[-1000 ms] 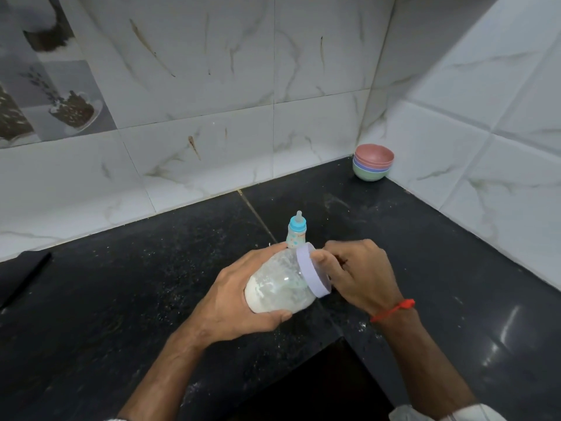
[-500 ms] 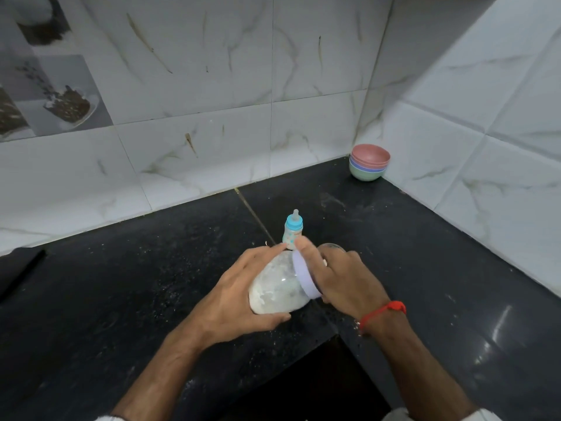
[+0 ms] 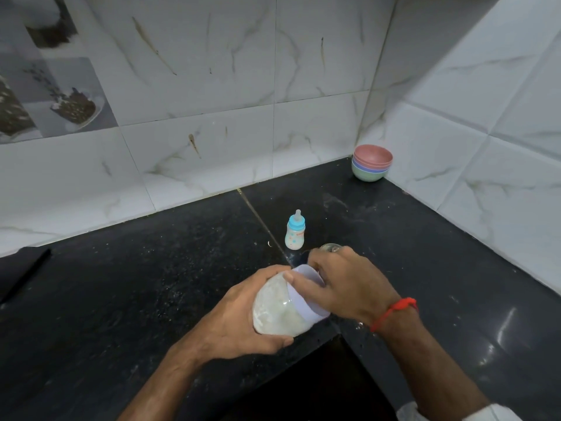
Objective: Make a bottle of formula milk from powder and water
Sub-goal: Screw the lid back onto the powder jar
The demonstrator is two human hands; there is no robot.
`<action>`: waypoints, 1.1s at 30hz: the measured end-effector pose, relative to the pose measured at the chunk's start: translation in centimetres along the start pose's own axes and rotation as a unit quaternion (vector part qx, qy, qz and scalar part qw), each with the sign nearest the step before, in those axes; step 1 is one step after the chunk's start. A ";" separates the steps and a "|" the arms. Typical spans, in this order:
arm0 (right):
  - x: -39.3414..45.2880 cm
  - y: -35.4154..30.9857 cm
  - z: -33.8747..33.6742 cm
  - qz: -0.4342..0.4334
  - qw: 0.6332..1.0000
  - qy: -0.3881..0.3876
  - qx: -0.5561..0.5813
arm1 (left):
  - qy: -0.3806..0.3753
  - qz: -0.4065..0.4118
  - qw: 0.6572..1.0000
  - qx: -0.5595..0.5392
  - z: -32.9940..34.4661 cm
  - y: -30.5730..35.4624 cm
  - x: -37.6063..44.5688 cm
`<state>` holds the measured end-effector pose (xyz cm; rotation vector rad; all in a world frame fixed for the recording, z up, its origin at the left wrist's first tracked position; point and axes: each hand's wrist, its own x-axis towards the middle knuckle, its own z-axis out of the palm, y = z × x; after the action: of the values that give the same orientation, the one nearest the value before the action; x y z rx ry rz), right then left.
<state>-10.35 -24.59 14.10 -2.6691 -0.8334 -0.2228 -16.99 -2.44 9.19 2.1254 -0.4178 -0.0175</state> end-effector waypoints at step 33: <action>0.6 -2.0 4.3 0.165 0.946 0.074 0.268 | 0.065 -0.101 0.992 0.029 0.5 -1.5 3.3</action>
<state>-10.75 -21.18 10.83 -2.1953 -0.3249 -0.0920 -13.55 -3.06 8.15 2.2045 -0.1272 0.0171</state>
